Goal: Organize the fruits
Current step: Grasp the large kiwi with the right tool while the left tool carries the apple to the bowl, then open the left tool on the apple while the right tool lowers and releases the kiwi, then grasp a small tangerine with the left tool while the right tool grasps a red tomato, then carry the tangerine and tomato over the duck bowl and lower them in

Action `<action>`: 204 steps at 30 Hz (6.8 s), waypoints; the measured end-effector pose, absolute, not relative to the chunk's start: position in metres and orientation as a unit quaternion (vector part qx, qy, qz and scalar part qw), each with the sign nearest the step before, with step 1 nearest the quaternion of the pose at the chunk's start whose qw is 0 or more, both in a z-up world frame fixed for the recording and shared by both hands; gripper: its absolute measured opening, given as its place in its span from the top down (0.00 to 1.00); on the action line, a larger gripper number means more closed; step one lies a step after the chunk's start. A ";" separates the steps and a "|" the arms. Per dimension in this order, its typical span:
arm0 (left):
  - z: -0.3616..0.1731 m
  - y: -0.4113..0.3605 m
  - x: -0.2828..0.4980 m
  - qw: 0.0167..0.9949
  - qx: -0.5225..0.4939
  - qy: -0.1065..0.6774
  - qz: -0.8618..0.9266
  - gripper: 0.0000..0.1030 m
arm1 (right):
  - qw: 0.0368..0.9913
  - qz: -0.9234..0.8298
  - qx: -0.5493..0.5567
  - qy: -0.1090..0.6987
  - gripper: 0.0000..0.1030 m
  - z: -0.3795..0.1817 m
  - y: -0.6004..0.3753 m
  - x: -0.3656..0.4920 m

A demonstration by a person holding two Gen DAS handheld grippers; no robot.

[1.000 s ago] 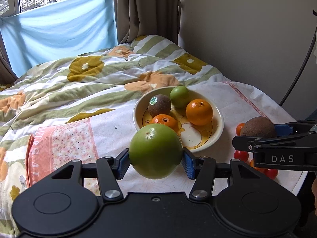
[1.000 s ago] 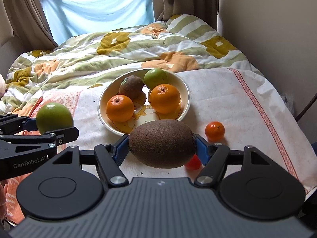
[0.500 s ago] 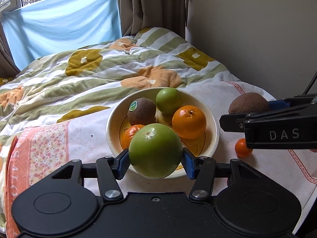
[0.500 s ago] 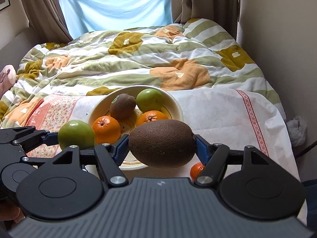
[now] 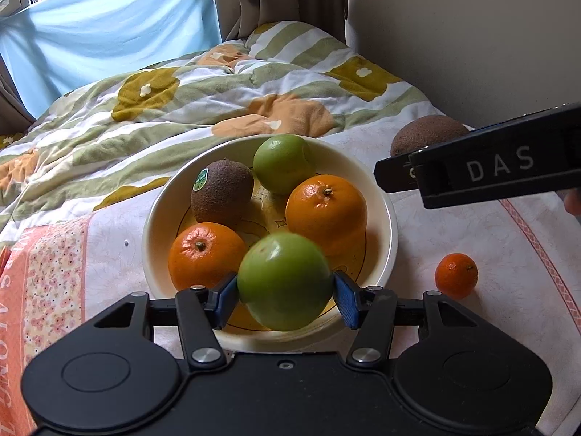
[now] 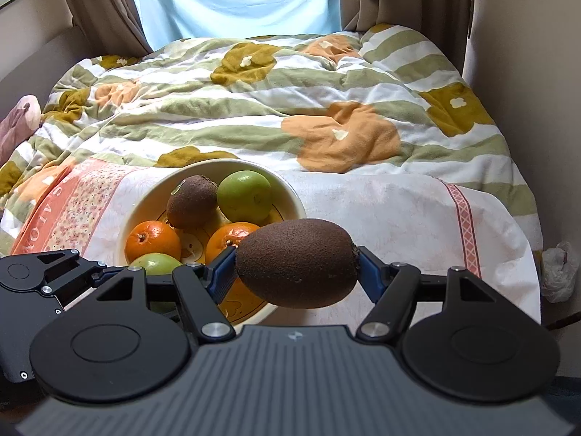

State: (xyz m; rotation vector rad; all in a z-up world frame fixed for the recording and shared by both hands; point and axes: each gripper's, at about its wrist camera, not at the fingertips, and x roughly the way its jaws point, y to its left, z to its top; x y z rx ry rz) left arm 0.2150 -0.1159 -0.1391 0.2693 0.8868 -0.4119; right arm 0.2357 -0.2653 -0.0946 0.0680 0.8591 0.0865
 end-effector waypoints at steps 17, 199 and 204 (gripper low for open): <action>-0.106 -0.078 0.203 0.895 0.102 0.412 -0.133 0.15 | 0.904 0.131 -0.019 0.406 0.19 -0.082 -0.220 0.270; -0.084 -0.100 0.065 0.861 0.082 0.409 -0.290 0.60 | 0.907 -0.002 -0.012 0.421 0.56 -0.093 -0.229 0.023; -0.061 -0.080 0.066 0.878 0.074 0.389 -0.271 0.60 | 0.914 0.007 -0.003 0.406 0.56 -0.069 -0.227 0.025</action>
